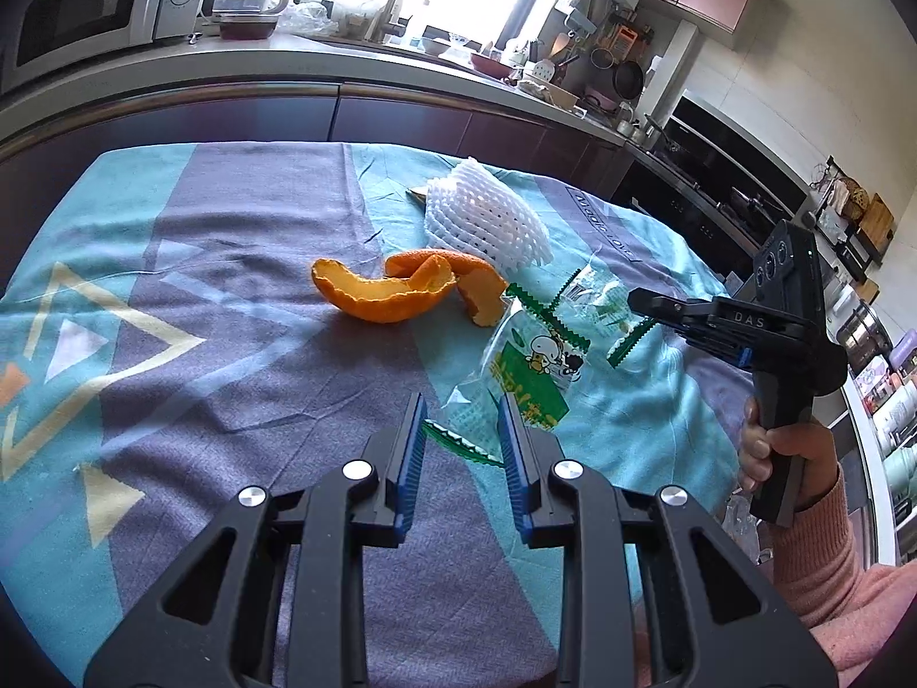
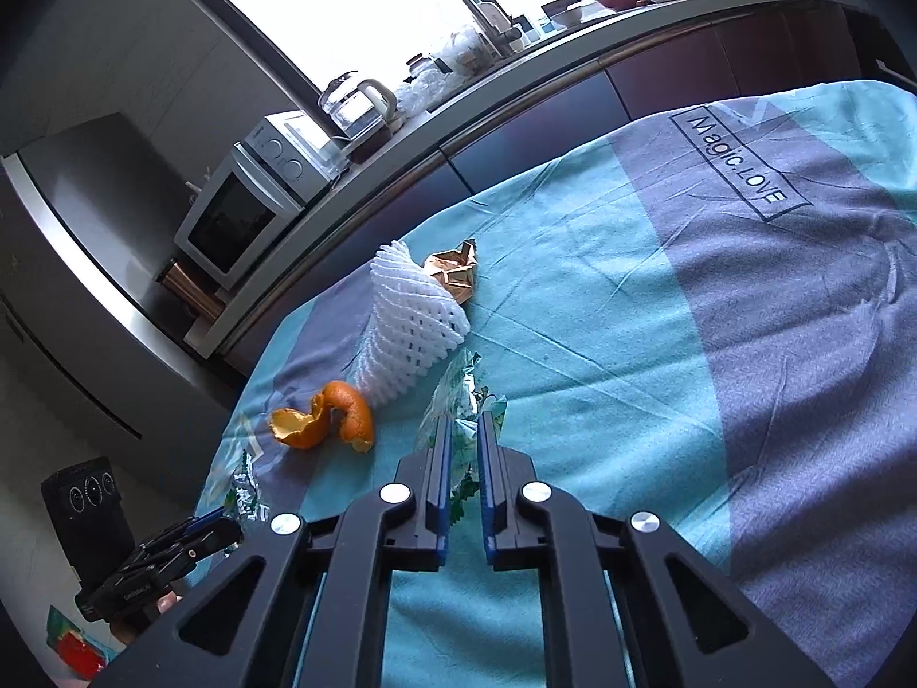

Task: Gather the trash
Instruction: 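Grasp the green-printed wrapper with the left tool while the right tool grasps the clear bag, then carry both wrappers to the teal bin and open both tools over it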

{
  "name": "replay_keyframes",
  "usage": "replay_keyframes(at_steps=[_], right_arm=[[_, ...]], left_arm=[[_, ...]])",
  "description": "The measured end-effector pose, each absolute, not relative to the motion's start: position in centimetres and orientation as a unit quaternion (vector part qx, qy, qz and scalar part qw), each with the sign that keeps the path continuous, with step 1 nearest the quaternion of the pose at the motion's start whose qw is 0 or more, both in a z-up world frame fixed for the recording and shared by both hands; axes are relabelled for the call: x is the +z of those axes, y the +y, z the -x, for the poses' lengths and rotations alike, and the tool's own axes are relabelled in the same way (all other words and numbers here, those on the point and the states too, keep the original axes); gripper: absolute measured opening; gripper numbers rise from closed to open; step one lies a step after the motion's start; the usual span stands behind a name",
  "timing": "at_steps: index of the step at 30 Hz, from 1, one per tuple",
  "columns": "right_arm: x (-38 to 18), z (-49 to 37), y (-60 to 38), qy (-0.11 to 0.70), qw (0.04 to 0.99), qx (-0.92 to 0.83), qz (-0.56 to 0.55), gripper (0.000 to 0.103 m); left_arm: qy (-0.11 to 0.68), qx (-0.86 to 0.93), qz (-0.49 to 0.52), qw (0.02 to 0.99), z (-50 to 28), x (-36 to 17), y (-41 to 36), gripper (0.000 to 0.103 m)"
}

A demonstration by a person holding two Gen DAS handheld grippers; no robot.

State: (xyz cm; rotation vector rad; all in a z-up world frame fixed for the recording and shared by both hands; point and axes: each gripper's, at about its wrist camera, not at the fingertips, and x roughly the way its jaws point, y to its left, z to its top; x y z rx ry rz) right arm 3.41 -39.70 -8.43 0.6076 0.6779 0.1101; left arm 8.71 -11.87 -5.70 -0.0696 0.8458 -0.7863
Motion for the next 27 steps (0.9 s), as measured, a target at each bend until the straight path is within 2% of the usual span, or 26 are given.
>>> replay_keyframes(at_steps=[10, 27], right_arm=[[-6.0, -2.9, -36.1, 0.305, 0.901, 0.113, -0.288, 0.006], [-5.0, -6.9, -26.2, 0.325, 0.879, 0.241, -0.251, 0.006]], left_arm=[[0.381, -0.341, 0.048, 0.858, -8.1, -4.5, -7.9, 0.026], [0.362, -0.276, 0.079, 0.887, -6.7, -3.2, -0.4, 0.026]])
